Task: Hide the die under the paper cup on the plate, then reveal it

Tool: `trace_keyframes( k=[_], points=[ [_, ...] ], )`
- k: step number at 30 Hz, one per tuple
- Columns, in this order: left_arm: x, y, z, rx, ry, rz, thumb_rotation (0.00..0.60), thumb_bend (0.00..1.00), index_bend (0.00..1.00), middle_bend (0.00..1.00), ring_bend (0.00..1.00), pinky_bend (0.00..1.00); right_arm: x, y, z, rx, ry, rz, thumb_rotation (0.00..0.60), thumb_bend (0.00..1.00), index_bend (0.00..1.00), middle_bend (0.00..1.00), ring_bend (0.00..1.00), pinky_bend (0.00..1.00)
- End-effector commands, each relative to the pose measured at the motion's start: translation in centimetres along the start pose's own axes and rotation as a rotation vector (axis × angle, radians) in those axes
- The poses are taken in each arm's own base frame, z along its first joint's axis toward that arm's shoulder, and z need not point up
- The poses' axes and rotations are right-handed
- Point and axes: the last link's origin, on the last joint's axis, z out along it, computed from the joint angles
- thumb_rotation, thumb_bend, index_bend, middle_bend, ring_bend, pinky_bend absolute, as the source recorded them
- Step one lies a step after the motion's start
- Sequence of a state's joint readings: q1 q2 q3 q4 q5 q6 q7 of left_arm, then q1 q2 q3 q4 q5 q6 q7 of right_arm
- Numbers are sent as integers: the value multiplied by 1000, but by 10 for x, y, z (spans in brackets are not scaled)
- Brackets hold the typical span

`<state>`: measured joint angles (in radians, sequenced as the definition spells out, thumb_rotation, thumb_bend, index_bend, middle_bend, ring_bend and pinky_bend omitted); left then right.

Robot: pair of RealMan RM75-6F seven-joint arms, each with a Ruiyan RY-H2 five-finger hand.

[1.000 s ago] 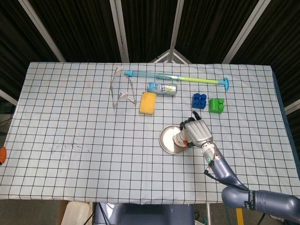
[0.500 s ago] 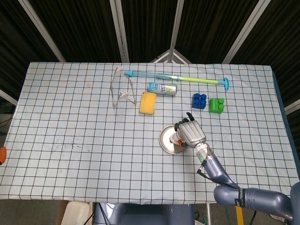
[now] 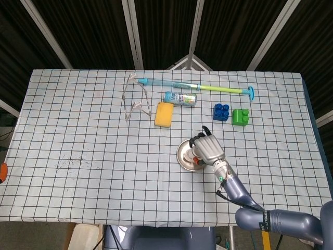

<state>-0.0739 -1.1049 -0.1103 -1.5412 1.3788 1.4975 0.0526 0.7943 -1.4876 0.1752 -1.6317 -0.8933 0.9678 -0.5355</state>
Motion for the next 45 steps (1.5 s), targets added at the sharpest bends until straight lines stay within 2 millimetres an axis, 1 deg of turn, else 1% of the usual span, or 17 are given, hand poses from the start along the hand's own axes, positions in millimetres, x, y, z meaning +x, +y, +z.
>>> trace_keyframes(
  k=[1,5,16,18,20,22,25,26,32,36,41,43,45],
  points=[
    [0,0,0,-1,-1,0,600,697,294,0,0,118,-1,-2,0,5,-3,3,600,398,481,458,254,0],
    [0,0,0,0,0,1,600,696,299,0,0,118,-4,-2,1,3,-6,3,600,397,481,458,255,0],
    [-1,1,0,-1,-4,4,600,696,305,0,0,118,-9,6,4,-13,11,-25,600,397,481,458,254,0],
    [-1,1,0,1,-3,5,600,696,305,0,0,118,-10,7,4,-14,14,-28,600,397,481,458,248,0],
    [-1,1,0,2,-3,5,600,696,305,0,0,118,-12,9,4,-15,9,-34,600,395,472,429,220,0],
    [-1,1,0,2,-3,6,600,697,305,0,0,118,-16,11,3,-17,-7,-50,600,351,433,374,191,0],
    [-1,1,0,2,-4,6,600,697,305,0,0,118,-18,13,2,-21,-29,-54,600,231,351,294,160,0],
    [-1,1,0,2,-5,6,600,697,305,0,0,118,-17,13,1,-21,-33,-53,600,208,335,278,156,0],
    [-1,1,0,1,-7,7,600,696,305,0,0,118,-11,11,-1,-19,-16,-49,600,164,274,238,149,0],
    [-2,2,0,-1,-9,8,600,697,306,0,0,118,-9,11,-2,-18,-11,-48,600,156,251,232,147,0],
    [-2,2,0,-2,-10,8,600,696,307,0,0,118,-7,13,-4,-22,-7,-49,600,156,250,232,147,0],
    [-2,2,0,-2,-10,8,600,696,308,0,0,118,-6,15,-5,-27,-5,-53,600,155,254,250,147,0],
    [-2,2,0,-3,-10,9,600,697,309,0,0,118,-5,17,-6,-32,-4,-58,600,155,268,290,147,0]
  ],
)
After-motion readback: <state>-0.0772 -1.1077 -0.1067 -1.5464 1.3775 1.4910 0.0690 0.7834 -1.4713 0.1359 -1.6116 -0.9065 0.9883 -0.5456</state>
